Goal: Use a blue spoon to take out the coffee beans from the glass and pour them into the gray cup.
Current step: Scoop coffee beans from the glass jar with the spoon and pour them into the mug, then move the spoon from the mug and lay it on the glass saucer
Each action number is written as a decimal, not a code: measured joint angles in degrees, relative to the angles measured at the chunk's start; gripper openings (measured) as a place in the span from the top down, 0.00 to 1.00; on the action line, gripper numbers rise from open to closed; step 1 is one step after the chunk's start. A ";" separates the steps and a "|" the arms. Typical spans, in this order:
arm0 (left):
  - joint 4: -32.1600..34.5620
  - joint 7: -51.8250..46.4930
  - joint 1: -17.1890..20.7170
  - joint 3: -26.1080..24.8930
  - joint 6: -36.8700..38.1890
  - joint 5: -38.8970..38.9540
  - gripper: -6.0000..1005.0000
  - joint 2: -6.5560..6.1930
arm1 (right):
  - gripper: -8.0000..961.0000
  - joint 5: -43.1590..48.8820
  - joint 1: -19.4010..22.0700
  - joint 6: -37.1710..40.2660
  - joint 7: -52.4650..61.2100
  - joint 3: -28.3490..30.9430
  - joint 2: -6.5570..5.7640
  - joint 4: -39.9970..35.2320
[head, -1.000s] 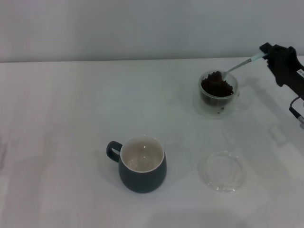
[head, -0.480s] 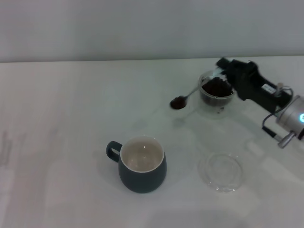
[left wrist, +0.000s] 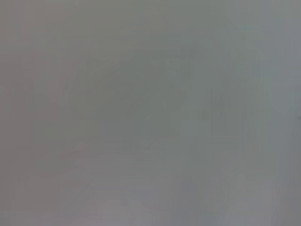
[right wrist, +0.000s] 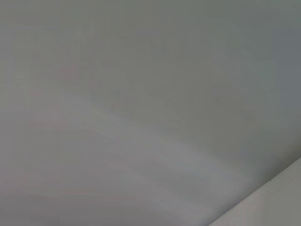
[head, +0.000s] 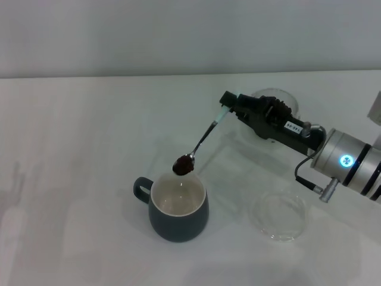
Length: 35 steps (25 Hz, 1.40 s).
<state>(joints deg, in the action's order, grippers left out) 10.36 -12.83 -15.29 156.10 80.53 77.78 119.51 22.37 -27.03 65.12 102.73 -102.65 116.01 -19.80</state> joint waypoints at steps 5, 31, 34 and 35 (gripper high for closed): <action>0.15 0.00 0.23 -0.01 -1.07 -0.01 0.26 0.02 | 0.84 -0.02 0.20 0.23 -5.40 -1.14 0.02 -0.36; -0.25 0.00 -1.25 -0.01 -2.84 -0.16 0.26 -0.25 | 0.84 -0.73 4.35 19.28 -32.65 6.38 -1.66 2.40; -0.25 0.00 -1.25 -0.07 -2.85 -0.12 0.26 -0.24 | 0.84 -0.43 5.98 22.78 -28.11 11.18 -3.56 6.39; -0.25 0.00 -1.25 -0.15 -2.85 -0.06 0.26 -0.24 | 0.84 -0.36 6.39 22.80 -27.18 11.84 -4.45 7.62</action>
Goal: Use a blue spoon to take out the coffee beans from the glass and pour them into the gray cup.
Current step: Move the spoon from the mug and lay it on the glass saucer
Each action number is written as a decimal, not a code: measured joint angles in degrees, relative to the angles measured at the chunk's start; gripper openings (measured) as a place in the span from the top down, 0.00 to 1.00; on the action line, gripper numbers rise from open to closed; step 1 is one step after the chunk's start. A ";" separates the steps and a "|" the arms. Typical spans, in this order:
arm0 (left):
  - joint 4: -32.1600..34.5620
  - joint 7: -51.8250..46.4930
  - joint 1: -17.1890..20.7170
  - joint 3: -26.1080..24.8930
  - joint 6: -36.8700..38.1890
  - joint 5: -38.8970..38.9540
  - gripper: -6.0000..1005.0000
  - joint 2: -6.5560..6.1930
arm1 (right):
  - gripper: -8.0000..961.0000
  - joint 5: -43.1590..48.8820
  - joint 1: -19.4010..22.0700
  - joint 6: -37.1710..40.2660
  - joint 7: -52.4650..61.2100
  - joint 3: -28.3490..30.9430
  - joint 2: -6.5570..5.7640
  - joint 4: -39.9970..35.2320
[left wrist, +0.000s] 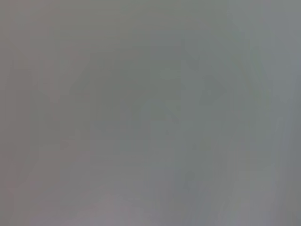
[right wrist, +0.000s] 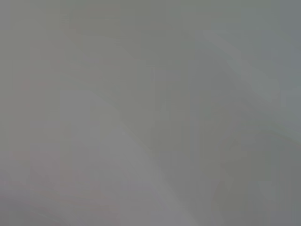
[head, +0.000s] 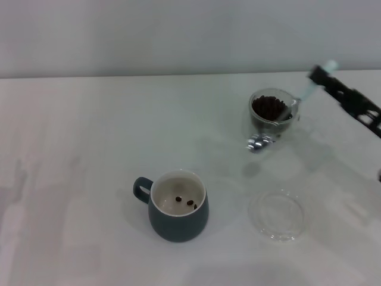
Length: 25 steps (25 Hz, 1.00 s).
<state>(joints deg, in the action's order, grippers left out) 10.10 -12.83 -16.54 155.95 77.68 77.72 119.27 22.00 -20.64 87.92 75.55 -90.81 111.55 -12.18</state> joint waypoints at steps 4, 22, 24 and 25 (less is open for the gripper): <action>-0.45 0.00 0.01 0.01 0.00 0.10 0.26 0.00 | 0.84 0.22 0.41 -1.18 2.26 0.05 -2.92 5.70; -0.25 -0.29 -0.39 0.14 -0.14 -0.40 0.26 0.05 | 0.84 8.90 0.42 -9.78 1.89 -1.67 -1.91 9.67; -0.23 -0.30 -0.46 0.14 -0.35 -0.67 0.26 0.06 | 0.84 9.20 0.28 -10.25 1.86 -1.93 -1.83 9.67; -0.21 -0.31 -0.50 0.14 -0.45 -0.78 0.26 0.07 | 0.84 9.44 0.10 -10.61 1.87 -2.22 -1.73 9.68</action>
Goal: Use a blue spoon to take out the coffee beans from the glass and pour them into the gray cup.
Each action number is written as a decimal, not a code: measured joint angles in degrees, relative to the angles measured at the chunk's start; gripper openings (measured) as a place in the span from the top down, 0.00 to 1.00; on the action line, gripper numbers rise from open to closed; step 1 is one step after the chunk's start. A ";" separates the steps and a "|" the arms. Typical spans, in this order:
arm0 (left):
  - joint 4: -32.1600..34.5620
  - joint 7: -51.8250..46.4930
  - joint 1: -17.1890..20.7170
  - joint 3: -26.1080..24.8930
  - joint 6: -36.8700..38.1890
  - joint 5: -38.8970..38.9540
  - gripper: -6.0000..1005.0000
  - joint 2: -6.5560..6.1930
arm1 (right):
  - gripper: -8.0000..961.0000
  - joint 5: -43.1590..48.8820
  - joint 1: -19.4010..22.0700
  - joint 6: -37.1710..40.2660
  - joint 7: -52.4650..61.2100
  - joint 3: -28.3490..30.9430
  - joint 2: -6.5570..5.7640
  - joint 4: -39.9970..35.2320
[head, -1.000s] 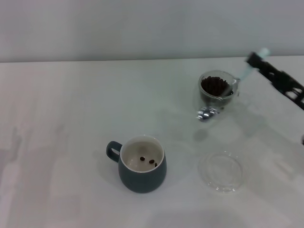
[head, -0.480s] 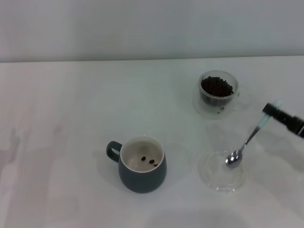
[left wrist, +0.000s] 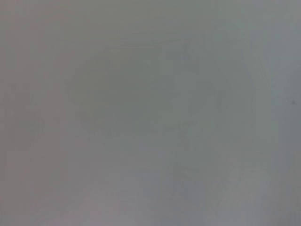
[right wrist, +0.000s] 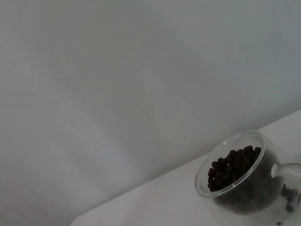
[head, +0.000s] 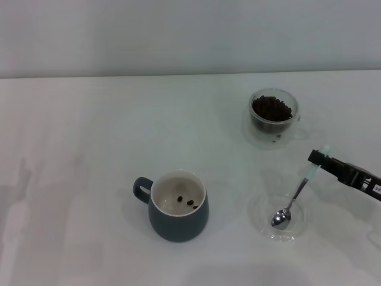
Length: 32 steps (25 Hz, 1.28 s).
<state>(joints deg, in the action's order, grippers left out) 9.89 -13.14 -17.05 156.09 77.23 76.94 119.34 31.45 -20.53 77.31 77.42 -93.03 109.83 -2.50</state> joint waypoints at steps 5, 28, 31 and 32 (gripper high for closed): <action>0.04 -0.05 -0.08 0.00 -0.22 -0.06 0.26 0.02 | 0.84 0.47 -0.28 -0.71 0.10 -0.18 0.27 -0.04; -0.01 -0.13 0.42 -0.03 -0.24 0.16 0.26 0.02 | 0.44 1.77 1.37 -3.27 -10.43 10.92 1.39 -8.04; -0.06 -0.13 0.42 -0.09 -0.24 0.13 0.26 0.02 | 0.21 1.80 4.02 -3.42 -22.75 20.75 3.63 -10.73; -0.10 -0.13 0.37 -0.09 -0.24 0.11 0.26 0.02 | 0.19 1.76 4.40 -3.48 -27.76 24.35 4.40 -10.96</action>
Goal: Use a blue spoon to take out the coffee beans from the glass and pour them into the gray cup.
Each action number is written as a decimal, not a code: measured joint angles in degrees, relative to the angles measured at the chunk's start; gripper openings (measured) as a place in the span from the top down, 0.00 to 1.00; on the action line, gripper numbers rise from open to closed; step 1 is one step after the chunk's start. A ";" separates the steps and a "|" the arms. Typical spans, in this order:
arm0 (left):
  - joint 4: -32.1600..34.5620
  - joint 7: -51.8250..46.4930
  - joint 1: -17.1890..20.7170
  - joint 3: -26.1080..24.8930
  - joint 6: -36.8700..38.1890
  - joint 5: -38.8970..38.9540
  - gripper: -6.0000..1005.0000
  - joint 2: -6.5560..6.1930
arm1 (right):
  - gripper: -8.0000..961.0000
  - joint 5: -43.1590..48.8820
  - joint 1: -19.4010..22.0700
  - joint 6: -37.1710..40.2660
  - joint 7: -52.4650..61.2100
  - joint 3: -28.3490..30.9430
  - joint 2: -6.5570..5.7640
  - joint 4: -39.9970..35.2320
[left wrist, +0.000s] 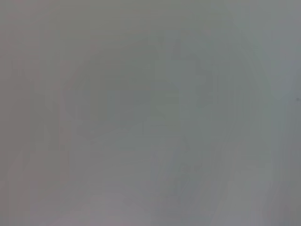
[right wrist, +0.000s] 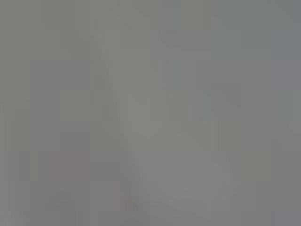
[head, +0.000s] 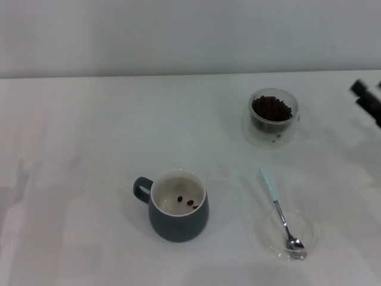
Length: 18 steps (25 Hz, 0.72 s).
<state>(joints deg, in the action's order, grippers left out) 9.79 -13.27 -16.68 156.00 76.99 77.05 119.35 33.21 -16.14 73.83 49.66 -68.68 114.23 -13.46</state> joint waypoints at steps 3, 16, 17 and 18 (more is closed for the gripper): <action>-0.07 0.00 -0.43 0.05 0.00 -0.04 0.26 0.00 | 0.13 -0.23 -0.55 0.13 -13.66 6.86 0.92 2.66; 0.08 0.40 -1.29 -0.28 -0.04 0.21 0.26 0.01 | 0.09 -6.96 -3.05 -10.22 -28.21 9.76 1.12 5.65; 0.09 0.41 -1.37 -0.34 -0.05 0.35 0.26 0.03 | 0.09 -7.22 -3.02 -10.18 -28.21 9.79 1.10 5.65; 0.13 0.41 -1.53 -0.39 -0.06 0.39 0.26 0.06 | 0.09 -7.53 -3.00 -10.18 -28.21 9.82 1.07 5.64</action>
<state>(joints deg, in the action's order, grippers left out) 9.92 -12.86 -18.21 155.61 76.93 77.43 119.41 25.68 -19.14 63.65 21.45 -58.87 115.30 -7.82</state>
